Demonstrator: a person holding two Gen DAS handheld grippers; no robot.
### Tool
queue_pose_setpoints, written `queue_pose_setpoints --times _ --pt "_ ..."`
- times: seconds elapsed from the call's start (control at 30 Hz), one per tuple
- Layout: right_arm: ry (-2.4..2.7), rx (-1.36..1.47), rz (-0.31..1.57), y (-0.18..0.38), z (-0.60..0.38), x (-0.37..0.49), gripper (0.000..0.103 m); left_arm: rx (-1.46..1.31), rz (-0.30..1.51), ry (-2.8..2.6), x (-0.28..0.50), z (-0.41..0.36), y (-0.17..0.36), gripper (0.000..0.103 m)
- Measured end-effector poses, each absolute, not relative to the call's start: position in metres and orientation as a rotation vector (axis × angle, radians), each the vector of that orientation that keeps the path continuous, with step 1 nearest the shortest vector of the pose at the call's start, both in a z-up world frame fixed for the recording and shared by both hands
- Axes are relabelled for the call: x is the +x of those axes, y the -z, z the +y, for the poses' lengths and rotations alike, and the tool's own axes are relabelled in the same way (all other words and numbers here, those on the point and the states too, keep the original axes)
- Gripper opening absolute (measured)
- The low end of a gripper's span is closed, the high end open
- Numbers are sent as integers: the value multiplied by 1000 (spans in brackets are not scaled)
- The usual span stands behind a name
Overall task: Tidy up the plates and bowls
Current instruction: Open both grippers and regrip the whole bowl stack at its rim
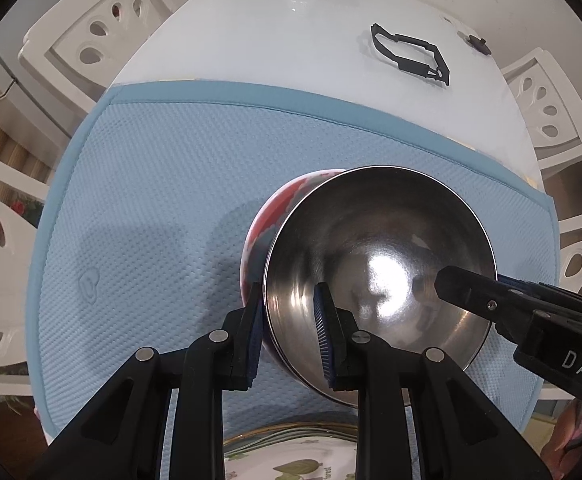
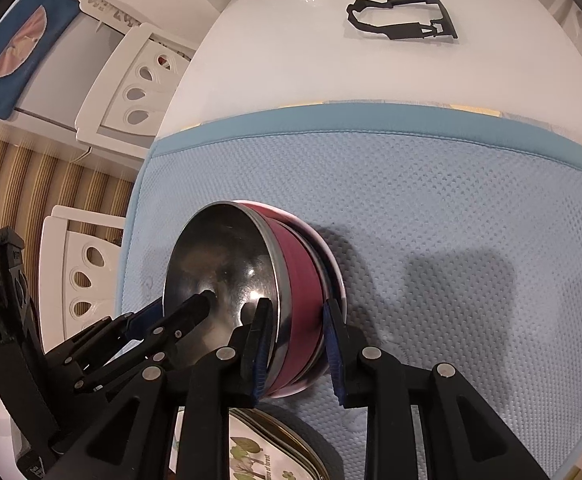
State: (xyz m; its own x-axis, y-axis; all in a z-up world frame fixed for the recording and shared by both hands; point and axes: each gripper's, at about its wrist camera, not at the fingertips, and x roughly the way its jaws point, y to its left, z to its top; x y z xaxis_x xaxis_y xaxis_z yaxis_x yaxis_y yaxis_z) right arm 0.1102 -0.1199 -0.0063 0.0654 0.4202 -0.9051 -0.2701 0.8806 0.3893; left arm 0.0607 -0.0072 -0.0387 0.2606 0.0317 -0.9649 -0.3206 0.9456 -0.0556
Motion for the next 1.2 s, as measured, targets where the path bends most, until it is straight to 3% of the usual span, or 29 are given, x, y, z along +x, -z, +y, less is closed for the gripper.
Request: queue_pose_setpoints --times 0.37,0.5,0.57,0.6,0.63,0.67,0.7,0.73,1.2 --pt "-549 246 1427 20 -144 105 24 -309 1286 -232 58 -3 39 22" --pt "-548 236 1440 17 -143 106 24 -315 1283 -233 58 -3 34 32" --pt "-544 241 1441 11 -143 108 31 -308 1275 -235 57 -3 27 33" --pt "-545 248 1438 8 -144 109 52 -303 1276 -234 57 -3 26 36" --pt "-540 255 1431 4 -145 110 77 -293 1280 -236 57 -3 23 46" --pt "-527 259 1416 -1 -146 111 85 -289 1281 -242 57 -3 20 56" --pt "-517 261 1399 -6 -148 111 87 -290 1278 -246 57 -2 19 78" --pt "-514 268 1377 -11 -151 112 87 -298 1265 -249 56 -1 17 87" --pt "-532 395 1458 27 -156 116 87 -413 1304 -275 54 23 45 89"
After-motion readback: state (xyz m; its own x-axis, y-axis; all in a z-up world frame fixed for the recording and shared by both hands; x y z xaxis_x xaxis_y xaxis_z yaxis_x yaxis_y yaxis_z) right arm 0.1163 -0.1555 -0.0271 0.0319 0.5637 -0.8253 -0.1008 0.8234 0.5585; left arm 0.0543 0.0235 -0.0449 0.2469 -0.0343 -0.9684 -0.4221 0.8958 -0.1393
